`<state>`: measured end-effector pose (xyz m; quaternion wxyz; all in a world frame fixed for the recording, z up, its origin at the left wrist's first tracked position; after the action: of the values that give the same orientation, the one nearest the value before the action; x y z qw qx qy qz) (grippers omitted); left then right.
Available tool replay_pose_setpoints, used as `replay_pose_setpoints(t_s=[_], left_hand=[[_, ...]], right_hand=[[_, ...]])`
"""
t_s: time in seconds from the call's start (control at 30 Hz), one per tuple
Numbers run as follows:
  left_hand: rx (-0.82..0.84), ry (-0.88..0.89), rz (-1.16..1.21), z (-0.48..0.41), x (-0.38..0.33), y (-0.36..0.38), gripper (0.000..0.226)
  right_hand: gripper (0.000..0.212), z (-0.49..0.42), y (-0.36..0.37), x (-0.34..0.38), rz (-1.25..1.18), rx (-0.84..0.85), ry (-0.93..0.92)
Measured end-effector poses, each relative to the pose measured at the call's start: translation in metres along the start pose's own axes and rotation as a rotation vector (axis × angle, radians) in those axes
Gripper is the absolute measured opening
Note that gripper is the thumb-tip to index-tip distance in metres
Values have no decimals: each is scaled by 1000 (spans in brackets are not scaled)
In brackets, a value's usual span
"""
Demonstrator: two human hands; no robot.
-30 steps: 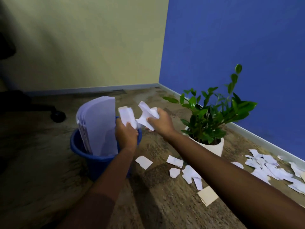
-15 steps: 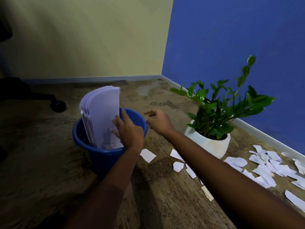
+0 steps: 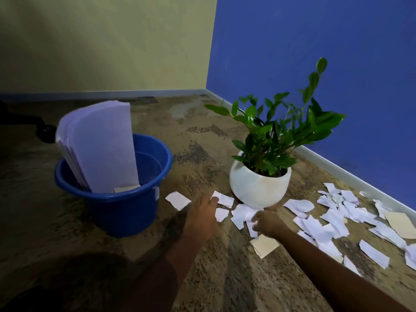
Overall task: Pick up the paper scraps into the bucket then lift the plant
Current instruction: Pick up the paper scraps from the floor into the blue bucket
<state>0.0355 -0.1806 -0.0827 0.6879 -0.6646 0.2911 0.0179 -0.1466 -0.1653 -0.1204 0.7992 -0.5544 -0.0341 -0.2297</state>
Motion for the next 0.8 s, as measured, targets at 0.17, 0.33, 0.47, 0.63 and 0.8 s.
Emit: replay_pose_setpoints(t_s=[0.17, 0.33, 0.47, 0.63, 0.8], left_hand=[[141, -76, 4, 3, -8, 44, 52], [220, -133, 28, 1, -17, 75, 55], [229, -162, 96, -7, -22, 92, 58], [170, -155, 143, -20, -17, 100, 56], [142, -84, 195, -35, -12, 101, 53]], right_hand=[[71, 2, 30, -62, 17, 48, 222], [75, -4, 42, -86, -60, -17, 302], [66, -12, 47, -89, -71, -4, 309], [25, -24, 41, -70, -469, 83, 119], [36, -42, 22, -62, -853, -106, 105]])
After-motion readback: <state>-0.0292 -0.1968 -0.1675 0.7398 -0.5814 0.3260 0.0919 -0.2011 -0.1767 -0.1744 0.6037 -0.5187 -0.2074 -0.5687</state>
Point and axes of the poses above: each hand's wrist, its own z-axis away from the middle knuckle, its own y-axis out of the palm, x = y × z, the point moved 9 cm from there along -z, towards the middle knuckle, and after that the axes turned 1 degree about x, right-handed, at the moved point
